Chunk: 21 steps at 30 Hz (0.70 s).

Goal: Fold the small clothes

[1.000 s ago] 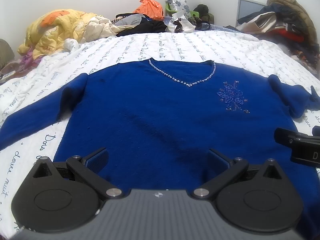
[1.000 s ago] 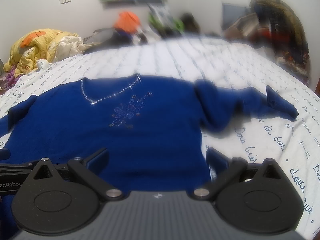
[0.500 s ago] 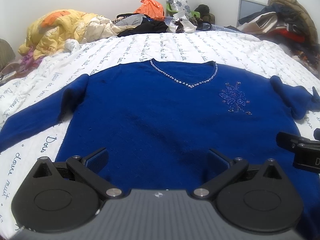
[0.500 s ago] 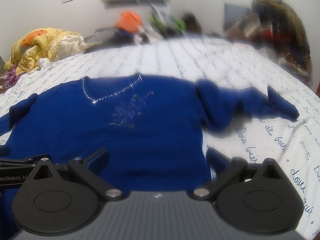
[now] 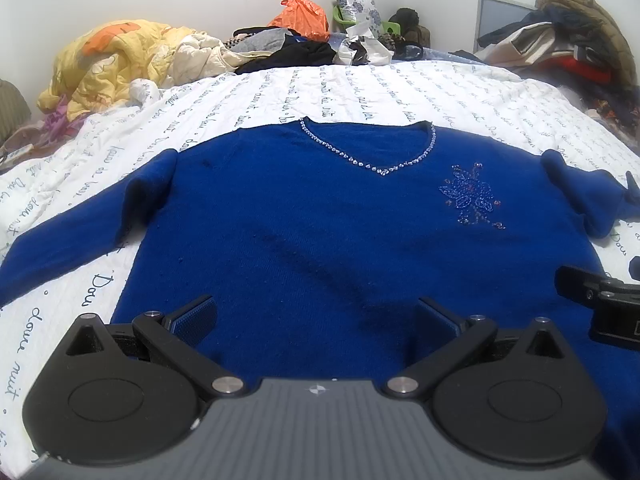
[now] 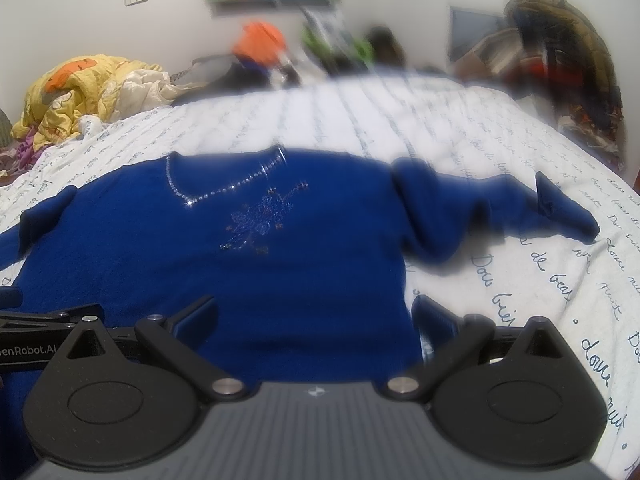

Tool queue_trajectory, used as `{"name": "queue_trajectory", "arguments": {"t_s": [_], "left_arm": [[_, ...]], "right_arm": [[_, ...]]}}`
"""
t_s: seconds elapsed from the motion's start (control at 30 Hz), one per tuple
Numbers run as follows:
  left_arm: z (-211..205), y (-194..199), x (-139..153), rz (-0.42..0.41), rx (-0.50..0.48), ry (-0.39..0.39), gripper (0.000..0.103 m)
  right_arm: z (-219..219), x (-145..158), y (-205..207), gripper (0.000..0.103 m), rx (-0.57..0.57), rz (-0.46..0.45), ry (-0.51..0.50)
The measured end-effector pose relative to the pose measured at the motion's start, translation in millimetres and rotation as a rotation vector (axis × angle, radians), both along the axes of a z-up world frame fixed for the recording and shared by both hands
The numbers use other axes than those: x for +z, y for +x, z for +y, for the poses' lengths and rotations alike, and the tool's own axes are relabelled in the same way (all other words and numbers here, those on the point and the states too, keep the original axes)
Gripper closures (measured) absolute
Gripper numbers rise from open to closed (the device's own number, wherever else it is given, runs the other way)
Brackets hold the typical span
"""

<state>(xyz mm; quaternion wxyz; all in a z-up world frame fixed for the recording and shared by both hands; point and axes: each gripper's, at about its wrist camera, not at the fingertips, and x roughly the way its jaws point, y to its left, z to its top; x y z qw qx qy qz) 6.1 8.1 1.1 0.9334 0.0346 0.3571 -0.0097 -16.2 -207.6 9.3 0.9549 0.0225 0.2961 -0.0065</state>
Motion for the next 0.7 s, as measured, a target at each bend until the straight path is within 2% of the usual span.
{"name": "queue_trajectory", "arguments": {"t_s": [0.7], "left_arm": [[-9.9, 5.0, 2.7, -0.023, -0.01, 0.033, 0.0]], "right_arm": [[-2.8, 2.2, -2.5, 0.0, -0.005, -0.018, 0.006]]}}
